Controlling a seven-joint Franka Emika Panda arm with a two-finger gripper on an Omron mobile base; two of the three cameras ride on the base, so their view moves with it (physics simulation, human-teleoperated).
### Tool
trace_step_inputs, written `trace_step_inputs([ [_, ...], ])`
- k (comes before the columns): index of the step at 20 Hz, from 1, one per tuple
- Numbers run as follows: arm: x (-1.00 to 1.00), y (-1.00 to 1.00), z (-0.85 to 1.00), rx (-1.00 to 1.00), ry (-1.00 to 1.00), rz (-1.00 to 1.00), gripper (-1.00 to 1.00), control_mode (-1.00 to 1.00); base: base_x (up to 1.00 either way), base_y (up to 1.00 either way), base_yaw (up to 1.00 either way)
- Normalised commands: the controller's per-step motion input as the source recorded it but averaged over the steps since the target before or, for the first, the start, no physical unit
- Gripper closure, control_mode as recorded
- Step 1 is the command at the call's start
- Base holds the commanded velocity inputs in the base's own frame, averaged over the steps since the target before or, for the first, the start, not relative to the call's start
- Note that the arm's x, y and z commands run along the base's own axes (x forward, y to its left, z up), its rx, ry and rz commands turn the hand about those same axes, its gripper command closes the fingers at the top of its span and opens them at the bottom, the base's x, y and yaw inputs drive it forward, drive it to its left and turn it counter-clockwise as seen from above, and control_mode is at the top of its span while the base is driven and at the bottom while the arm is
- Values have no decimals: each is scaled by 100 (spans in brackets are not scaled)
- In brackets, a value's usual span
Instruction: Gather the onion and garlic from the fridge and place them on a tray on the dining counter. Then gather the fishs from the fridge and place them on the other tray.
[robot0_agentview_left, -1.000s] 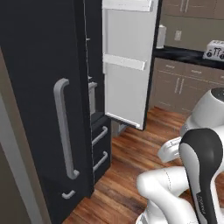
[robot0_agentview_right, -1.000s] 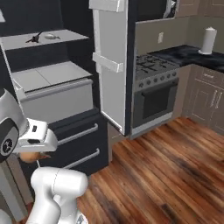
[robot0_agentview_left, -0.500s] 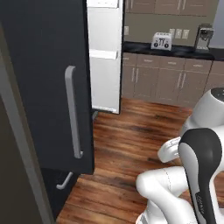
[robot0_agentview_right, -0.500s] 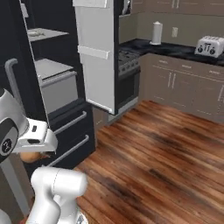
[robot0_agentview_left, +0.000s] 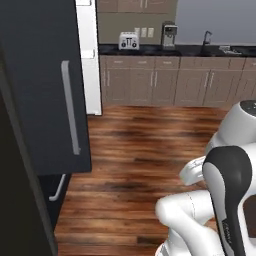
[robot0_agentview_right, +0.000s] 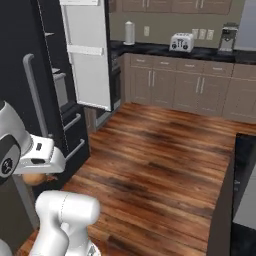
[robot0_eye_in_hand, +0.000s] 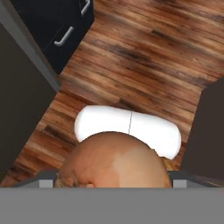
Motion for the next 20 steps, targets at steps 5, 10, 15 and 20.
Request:
trace_step_inputs([
  [5, 0, 0, 0, 0, 0, 0, 100, 100, -100, 8, -32],
  [10, 0, 0, 0, 0, 0, 0, 100, 100, -100, -19, -22],
  [15, 0, 0, 0, 0, 0, 0, 100, 100, -55, -90, -15],
  [20, 0, 0, 0, 0, 0, 0, 100, 100, -15, -100, -10],
])
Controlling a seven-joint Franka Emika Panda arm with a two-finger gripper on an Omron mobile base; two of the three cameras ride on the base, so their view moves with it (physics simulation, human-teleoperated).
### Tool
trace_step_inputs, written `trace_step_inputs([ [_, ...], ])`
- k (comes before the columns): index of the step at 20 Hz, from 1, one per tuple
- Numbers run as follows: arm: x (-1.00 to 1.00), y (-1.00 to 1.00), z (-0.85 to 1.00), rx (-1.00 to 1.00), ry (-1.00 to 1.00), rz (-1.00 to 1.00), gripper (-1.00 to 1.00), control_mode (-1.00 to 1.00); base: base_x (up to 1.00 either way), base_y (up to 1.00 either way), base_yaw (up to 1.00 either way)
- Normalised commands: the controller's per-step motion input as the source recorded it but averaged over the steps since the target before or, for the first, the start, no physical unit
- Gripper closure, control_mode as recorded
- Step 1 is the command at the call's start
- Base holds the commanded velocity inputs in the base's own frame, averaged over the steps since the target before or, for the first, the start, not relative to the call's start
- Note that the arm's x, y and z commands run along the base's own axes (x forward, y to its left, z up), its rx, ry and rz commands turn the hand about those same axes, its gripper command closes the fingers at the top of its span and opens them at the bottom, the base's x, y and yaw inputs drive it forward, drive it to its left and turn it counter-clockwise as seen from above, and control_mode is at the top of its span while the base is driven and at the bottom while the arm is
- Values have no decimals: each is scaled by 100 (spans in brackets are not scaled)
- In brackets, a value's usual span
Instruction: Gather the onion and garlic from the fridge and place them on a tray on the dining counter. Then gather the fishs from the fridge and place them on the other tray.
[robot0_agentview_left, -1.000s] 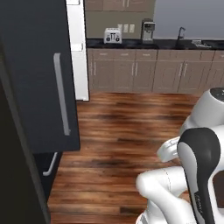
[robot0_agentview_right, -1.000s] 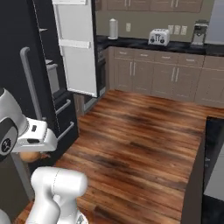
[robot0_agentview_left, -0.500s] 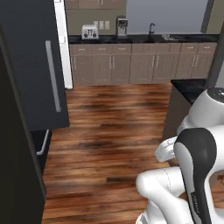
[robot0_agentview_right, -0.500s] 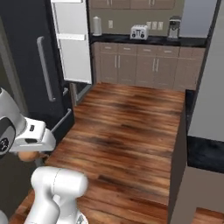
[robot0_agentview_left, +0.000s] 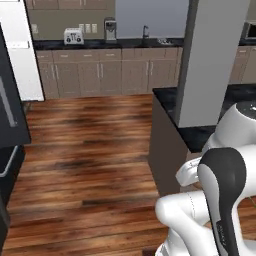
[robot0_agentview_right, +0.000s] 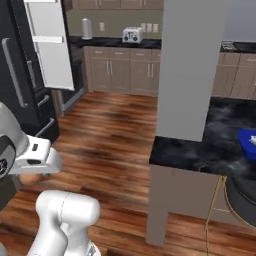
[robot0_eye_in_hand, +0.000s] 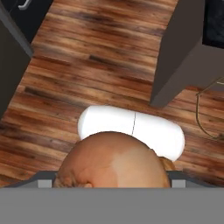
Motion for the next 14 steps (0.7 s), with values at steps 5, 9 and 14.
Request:
trace_step_inputs([
  [5, 0, 0, 0, 0, 0, 0, 100, 100, -13, -100, -9],
  [9, 0, 0, 0, 0, 0, 0, 100, 100, -16, -100, -9],
  [14, 0, 0, 0, 0, 0, 0, 100, 100, -12, -100, -8],
])
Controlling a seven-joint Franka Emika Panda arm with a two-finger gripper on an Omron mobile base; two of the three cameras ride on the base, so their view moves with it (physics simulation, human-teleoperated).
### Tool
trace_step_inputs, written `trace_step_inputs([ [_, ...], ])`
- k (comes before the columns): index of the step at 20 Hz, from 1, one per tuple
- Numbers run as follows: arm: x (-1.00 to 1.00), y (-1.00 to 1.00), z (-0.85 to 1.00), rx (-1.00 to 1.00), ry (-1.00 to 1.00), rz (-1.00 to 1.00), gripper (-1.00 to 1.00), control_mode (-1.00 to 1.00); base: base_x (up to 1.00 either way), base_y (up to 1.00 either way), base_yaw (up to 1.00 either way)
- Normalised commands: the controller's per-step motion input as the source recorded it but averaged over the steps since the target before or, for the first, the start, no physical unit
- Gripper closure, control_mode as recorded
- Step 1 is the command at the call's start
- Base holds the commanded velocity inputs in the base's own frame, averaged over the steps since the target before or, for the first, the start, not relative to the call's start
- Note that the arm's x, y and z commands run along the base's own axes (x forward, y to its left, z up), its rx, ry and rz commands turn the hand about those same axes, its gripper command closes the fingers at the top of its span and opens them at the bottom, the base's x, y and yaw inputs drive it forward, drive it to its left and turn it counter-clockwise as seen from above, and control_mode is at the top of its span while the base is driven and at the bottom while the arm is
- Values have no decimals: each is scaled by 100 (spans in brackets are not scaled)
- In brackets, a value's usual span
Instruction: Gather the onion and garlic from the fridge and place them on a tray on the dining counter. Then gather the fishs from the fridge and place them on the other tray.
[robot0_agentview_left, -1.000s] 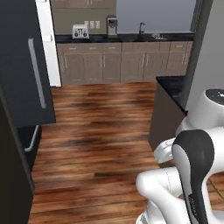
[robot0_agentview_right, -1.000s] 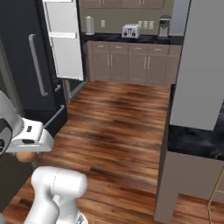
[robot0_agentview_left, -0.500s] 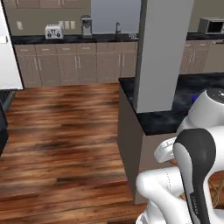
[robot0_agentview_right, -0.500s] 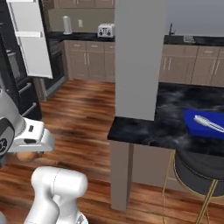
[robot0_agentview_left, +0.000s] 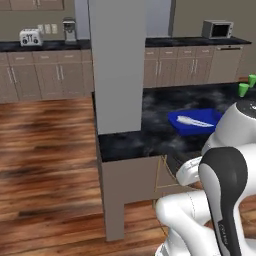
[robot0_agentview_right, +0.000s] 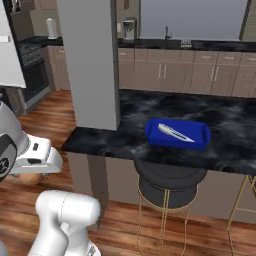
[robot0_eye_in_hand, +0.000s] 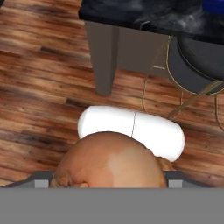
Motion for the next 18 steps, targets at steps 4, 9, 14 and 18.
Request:
trace_step_inputs([
  [4, 0, 0, 0, 0, 0, 0, 100, 100, -4, -100, -8],
  [9, 0, 0, 0, 0, 0, 0, 100, 100, 0, -100, -8],
  [14, 0, 0, 0, 0, 0, 0, 100, 100, 0, -100, -8],
  [18, 0, 0, 0, 0, 0, 0, 100, 100, 8, -100, -8],
])
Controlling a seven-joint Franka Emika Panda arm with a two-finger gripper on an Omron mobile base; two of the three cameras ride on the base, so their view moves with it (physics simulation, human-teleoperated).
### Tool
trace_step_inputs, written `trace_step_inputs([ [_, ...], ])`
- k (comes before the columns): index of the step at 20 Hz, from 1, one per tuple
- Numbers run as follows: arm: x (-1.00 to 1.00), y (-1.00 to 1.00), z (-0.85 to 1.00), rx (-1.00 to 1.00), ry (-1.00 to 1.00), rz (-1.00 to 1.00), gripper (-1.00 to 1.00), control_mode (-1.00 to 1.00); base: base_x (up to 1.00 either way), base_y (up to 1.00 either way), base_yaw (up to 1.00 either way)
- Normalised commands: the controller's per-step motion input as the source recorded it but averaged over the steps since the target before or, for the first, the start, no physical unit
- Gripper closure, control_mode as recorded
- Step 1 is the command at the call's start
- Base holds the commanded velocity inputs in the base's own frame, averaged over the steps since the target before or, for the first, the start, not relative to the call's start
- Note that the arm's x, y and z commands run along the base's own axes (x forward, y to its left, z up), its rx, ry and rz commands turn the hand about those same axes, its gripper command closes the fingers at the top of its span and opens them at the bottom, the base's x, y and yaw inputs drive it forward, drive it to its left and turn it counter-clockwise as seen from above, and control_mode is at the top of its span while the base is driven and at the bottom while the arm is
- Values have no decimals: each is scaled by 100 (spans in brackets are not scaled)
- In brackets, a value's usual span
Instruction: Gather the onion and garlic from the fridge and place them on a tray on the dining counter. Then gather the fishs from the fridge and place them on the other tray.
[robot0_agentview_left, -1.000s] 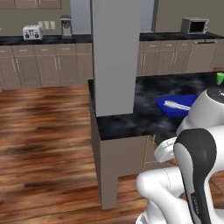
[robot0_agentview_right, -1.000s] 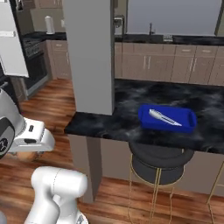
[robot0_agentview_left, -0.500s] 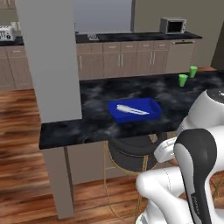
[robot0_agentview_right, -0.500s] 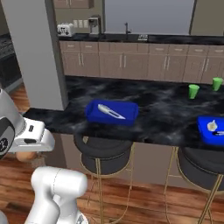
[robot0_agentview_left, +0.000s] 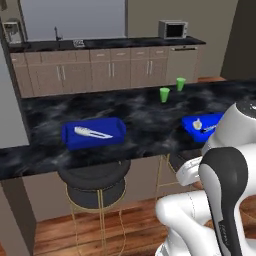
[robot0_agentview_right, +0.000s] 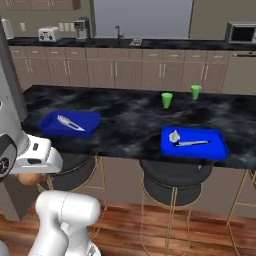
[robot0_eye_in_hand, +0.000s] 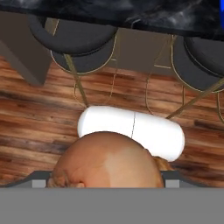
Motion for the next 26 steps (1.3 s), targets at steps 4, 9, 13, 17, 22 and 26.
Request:
trace_step_inputs([
  [4, 0, 0, 0, 0, 0, 0, 100, 100, 26, -100, -9],
  [9, 0, 0, 0, 0, 0, 0, 100, 100, 46, -100, -6],
  [13, 0, 0, 0, 0, 0, 0, 100, 100, 71, -71, 0],
  [17, 0, 0, 0, 0, 0, 0, 100, 100, 74, -41, 0],
  [22, 0, 0, 0, 0, 0, 0, 100, 100, 56, -32, 0],
  [26, 0, 0, 0, 0, 0, 0, 100, 100, 64, -35, 0],
])
